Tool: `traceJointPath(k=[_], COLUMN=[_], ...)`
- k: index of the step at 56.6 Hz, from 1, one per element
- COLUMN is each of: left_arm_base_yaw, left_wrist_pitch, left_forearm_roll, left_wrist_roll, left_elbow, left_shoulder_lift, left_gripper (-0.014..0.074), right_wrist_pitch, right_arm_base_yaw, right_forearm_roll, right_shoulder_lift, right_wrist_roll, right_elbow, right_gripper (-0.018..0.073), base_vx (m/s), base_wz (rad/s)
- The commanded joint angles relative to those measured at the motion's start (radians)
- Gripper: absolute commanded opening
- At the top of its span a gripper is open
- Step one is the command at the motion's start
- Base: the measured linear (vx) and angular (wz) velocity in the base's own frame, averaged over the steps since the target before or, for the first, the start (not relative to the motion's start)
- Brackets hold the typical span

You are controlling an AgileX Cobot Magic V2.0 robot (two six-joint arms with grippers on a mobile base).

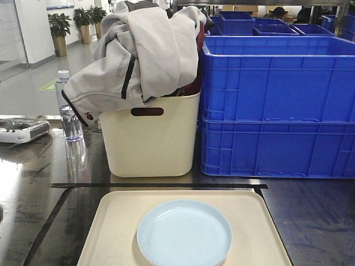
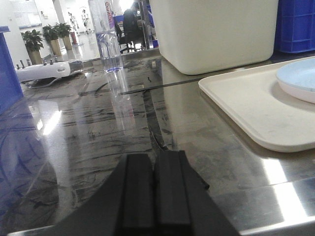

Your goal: Grab plate from conveyor and place on tray

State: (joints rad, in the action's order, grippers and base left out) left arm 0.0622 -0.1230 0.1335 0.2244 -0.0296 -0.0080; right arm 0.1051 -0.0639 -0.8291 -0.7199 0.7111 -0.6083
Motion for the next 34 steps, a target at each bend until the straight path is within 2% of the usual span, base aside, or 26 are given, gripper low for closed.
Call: traceJointPath(k=[1, 6, 9, 12, 17, 20, 21, 23, 26, 29, 34], left_arm_base_yaw=[-0.002, -0.002, -0.002, -0.002, -0.002, -0.002, -0.002, -0.002, -0.002, -0.002, -0.002], left_wrist_pitch=[0.079, 0.079, 0.079, 0.079, 0.079, 0.079, 0.079, 0.079, 0.079, 0.079, 0.079], left_forearm_roll=[0.004, 0.004, 0.004, 0.004, 0.004, 0.004, 0.004, 0.004, 0.004, 0.004, 0.004], left_wrist_roll=[-0.009, -0.009, -0.009, -0.009, -0.009, -0.009, -0.009, -0.009, -0.009, -0.009, -0.009], left_elbow=[-0.022, -0.022, -0.022, -0.022, -0.022, -0.022, -0.022, -0.022, -0.022, -0.022, -0.022], left_shoulder_lift=[-0.017, -0.017, -0.017, -0.017, -0.017, -0.017, -0.017, -0.017, -0.017, -0.017, -0.017], left_gripper=[-0.0006, -0.0006, -0.0006, -0.0006, -0.0006, -0.0006, -0.0006, -0.0006, -0.0006, -0.0006, -0.0006], right_wrist_pitch=[-0.057, -0.057, -0.055, -0.026, 0.025, 0.016, 0.014, -0.007, -0.04, -0.076, -0.097], right_arm_base_yaw=[0.004, 0.004, 0.004, 0.004, 0.004, 0.004, 0.004, 0.004, 0.004, 0.005, 0.005], right_forearm_roll=[-0.005, 0.005, 0.065, 0.169, 0.415, 0.589, 0.631, 0.751, 0.88, 0.958, 0.972], right_shoulder_lift=[0.006, 0.006, 0.006, 0.006, 0.023, 0.049, 0.063, 0.09, 0.144, 0.211, 0.326], right_wrist_roll=[0.01, 0.01, 0.007, -0.037, -0.228, -0.422, -0.444, -0.588, -0.699, -0.774, -0.792], right_elbow=[-0.033, -0.033, -0.033, -0.033, -0.025, 0.01, 0.015, 0.062, 0.134, 0.215, 0.338], right_gripper=[-0.0009, -0.0009, -0.0009, -0.0009, -0.0009, -0.0009, -0.0009, -0.0009, -0.0009, -0.0009, -0.0009], base_vx=[0.0, 0.0, 0.0, 0.0, 0.0, 0.0, 0.0, 0.0, 0.0, 0.0, 0.0], base_wz=[0.0, 0.0, 0.0, 0.0, 0.0, 0.0, 0.0, 0.0, 0.0, 0.0, 0.0])
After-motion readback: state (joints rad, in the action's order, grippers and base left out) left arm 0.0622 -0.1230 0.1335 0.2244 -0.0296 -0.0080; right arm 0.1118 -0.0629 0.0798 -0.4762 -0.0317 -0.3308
